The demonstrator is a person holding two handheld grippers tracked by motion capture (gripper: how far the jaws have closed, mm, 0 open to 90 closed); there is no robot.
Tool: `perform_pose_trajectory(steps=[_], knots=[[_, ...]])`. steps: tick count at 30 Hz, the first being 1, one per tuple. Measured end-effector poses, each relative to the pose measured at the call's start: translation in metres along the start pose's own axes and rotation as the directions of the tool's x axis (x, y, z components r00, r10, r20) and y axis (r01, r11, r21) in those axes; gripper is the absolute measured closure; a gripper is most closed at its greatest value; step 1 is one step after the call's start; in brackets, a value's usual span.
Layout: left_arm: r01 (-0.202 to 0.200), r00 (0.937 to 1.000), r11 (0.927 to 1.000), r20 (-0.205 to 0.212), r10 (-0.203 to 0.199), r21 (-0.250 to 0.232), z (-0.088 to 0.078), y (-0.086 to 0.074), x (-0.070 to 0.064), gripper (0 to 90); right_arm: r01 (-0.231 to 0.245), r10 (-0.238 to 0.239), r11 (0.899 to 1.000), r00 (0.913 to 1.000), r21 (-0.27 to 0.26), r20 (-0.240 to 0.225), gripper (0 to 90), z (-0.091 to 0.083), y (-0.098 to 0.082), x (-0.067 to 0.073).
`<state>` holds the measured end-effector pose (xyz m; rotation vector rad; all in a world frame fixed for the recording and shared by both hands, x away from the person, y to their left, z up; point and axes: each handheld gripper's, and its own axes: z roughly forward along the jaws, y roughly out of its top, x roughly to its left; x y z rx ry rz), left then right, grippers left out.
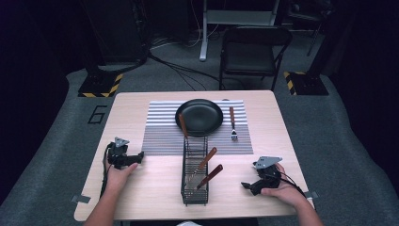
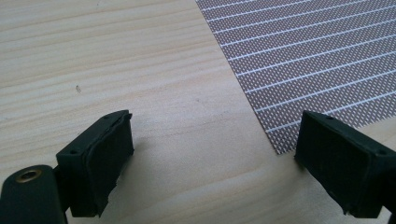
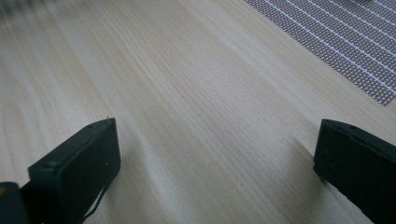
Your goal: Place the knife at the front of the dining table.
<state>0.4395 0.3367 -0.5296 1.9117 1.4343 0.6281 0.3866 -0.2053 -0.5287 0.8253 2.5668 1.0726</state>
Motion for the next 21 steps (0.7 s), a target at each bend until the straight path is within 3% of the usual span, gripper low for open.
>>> perform_pose_trajectory(steps=[21], knots=[[0.007,1.0,1.0,0.002,-0.007,-0.004,-0.0003,0.0003,-0.0012,13.3,-0.002,0.002,1.0,1.0,0.0,-0.001,0.0,0.0,0.0,0.0]])
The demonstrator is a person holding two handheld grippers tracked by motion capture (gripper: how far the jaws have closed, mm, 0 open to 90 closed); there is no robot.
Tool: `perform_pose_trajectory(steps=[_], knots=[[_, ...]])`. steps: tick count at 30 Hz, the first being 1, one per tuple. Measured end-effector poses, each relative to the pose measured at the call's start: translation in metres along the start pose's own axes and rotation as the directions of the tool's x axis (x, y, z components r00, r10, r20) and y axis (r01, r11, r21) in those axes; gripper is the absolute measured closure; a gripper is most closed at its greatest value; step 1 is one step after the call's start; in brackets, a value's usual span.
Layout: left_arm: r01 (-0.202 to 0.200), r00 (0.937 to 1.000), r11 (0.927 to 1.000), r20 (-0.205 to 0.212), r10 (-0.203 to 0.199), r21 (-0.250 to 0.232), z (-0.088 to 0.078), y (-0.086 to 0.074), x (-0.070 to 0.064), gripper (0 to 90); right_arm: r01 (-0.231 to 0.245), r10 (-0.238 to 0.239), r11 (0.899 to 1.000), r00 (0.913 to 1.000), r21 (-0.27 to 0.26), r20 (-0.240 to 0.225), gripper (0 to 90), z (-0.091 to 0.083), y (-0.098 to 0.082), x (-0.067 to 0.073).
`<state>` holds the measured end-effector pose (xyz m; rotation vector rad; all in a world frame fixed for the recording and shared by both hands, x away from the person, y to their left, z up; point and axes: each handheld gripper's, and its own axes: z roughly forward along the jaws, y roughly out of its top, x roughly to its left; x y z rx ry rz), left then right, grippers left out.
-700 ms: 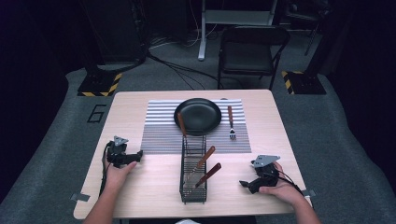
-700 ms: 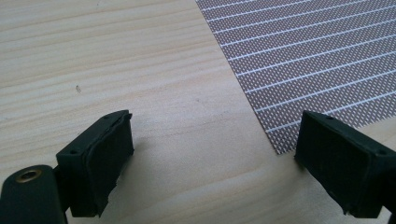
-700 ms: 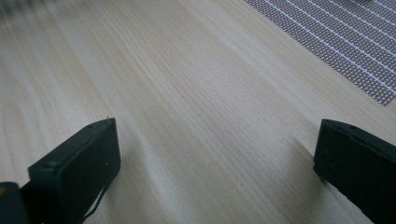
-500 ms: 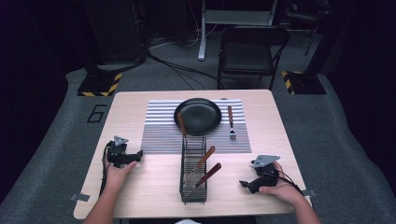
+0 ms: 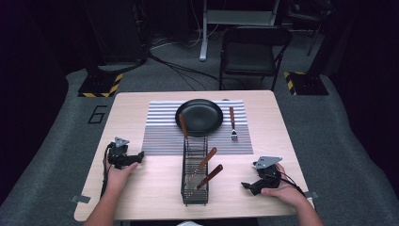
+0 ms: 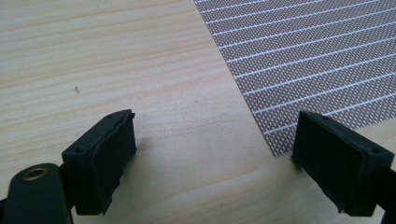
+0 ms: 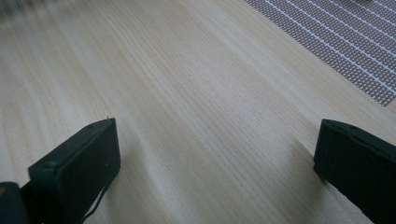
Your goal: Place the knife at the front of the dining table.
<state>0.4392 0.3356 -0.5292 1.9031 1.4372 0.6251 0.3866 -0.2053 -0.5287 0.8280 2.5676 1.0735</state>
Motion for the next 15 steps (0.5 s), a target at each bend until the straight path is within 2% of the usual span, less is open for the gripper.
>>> perform_pose_trajectory(steps=[9,12,14,15], knots=[[0.01,0.9999,0.9999,0.002,-0.01,0.006,-0.0019,0.0022,0.0,20.0,0.001,-0.001,1.0,1.0,0.003,0.002,0.0,-0.0003,0.0001,-0.0001],[0.015,0.9998,0.9998,0.015,-0.015,0.012,-0.0052,0.0043,0.0008,23.0,0.001,-0.001,1.0,1.0,0.003,0.002,0.0,-0.0003,0.0001,0.0],[0.015,0.9999,0.9999,0.009,-0.015,0.007,-0.008,0.0053,0.0009,25.7,0.0,0.0,1.0,1.0,0.003,0.002,0.0,-0.0003,0.0001,0.0],[0.027,0.9996,0.9995,0.002,-0.027,0.014,-0.0098,0.0068,-0.0004,25.7,0.001,-0.001,1.0,1.0,0.003,0.002,0.0,-0.0003,0.0001,-0.0001]])
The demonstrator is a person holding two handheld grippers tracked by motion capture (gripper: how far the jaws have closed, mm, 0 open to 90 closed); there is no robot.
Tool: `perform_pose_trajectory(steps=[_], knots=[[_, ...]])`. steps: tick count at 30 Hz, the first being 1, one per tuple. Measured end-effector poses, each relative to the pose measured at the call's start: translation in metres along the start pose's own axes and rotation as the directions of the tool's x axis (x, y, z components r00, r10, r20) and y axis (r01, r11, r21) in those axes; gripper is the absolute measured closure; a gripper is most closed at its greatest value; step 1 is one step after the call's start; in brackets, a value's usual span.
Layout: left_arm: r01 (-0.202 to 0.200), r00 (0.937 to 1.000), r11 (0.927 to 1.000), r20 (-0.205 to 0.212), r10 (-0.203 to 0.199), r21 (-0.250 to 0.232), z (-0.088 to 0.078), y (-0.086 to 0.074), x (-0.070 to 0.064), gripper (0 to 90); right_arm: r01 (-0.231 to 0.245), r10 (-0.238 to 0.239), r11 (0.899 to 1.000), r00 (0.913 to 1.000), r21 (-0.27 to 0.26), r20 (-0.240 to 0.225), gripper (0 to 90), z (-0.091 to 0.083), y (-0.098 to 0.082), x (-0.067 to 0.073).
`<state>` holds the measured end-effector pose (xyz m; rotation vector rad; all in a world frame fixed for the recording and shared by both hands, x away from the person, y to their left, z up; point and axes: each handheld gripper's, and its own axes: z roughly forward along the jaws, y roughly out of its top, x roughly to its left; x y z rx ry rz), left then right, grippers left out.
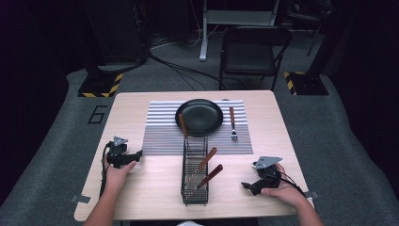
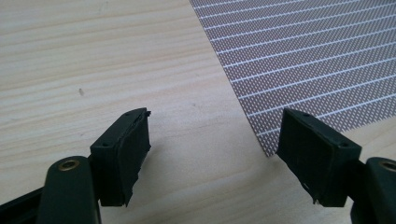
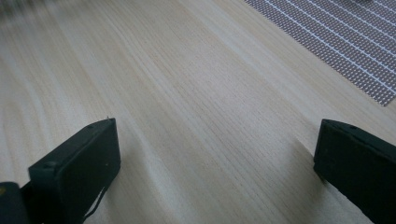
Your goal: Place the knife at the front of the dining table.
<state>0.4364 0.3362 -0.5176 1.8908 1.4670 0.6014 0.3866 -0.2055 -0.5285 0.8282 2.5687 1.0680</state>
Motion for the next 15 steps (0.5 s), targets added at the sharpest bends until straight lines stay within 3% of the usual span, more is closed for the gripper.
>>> perform_pose_trajectory(steps=[3,7,12,15], knots=[[-0.026,0.9997,0.9996,0.004,0.026,-0.008,-0.007,0.007,-0.006,29.3,0.003,-0.003,1.0,1.0,-0.001,0.0,0.0,0.0,0.0,0.0],[-0.027,0.9991,0.9994,0.032,0.028,-0.023,-0.013,0.014,-0.012,31.0,0.001,-0.001,1.0,1.0,0.0,0.0,0.0,0.0,0.0,0.0],[-0.018,0.9961,0.9998,0.086,0.019,-0.004,-0.018,0.021,-0.021,32.6,-0.001,0.001,1.0,1.0,-0.003,-0.002,0.0,0.0,0.0,0.0],[-0.019,0.9952,0.9998,0.096,0.02,-0.005,-0.02,0.024,-0.024,32.9,-0.001,0.001,1.0,1.0,-0.003,-0.002,0.0,0.0,0.0,0.0]])
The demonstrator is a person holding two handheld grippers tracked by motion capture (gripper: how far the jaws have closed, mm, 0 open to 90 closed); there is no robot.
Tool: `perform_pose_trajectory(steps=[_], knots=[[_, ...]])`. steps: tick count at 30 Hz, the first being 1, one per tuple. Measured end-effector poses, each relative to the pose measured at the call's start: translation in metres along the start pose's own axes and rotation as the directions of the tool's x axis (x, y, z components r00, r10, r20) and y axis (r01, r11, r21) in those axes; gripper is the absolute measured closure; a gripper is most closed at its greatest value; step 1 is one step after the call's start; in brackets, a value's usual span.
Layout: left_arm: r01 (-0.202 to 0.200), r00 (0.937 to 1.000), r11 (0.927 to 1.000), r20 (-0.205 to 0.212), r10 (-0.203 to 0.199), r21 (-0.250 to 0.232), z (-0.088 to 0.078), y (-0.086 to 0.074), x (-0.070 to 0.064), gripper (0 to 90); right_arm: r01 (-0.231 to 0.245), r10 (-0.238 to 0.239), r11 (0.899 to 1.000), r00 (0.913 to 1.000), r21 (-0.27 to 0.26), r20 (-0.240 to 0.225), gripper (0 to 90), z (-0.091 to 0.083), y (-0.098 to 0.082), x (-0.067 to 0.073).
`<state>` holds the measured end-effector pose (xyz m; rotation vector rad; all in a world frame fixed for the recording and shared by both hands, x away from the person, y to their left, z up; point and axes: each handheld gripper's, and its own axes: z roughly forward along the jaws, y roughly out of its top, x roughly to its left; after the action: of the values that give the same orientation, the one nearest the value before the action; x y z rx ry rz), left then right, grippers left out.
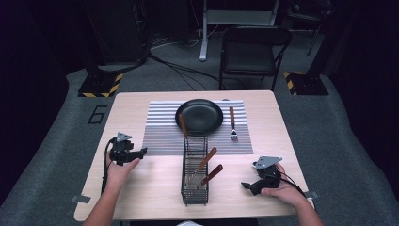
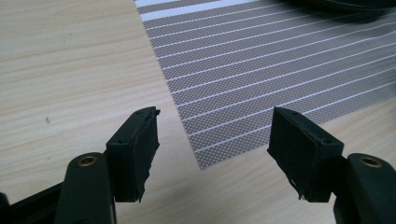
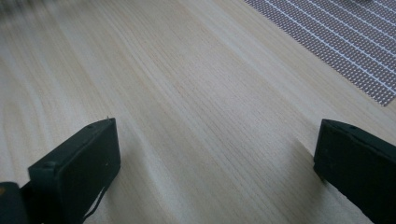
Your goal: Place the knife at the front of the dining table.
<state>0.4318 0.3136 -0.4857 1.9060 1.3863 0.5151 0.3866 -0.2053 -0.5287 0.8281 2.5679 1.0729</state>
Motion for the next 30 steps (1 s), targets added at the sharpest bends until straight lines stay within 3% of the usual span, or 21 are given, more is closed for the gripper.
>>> perform_pose_trajectory(steps=[4,8,17,30], knots=[[-0.006,0.9994,1.0,0.035,0.006,0.002,-0.005,0.009,-0.007,34.4,0.0,0.0,1.0,1.0,0.0,0.0,0.0,0.0,0.0,0.0],[0.001,0.9965,0.9995,0.084,0.002,-0.033,-0.01,0.022,-0.019,36.3,0.0,0.0,1.0,1.0,0.0,0.0,0.0,0.0,0.0,0.0],[-0.044,0.993,0.9977,0.107,0.05,-0.05,-0.02,0.04,-0.037,42.1,0.001,-0.001,1.0,1.0,0.001,0.0,0.0,0.0,0.0,0.0],[-0.112,0.9758,0.9907,0.18,0.124,-0.078,-0.033,0.065,-0.065,48.3,0.007,-0.007,1.0,1.0,0.003,0.0,0.0,0.0,0.0,-0.001]])
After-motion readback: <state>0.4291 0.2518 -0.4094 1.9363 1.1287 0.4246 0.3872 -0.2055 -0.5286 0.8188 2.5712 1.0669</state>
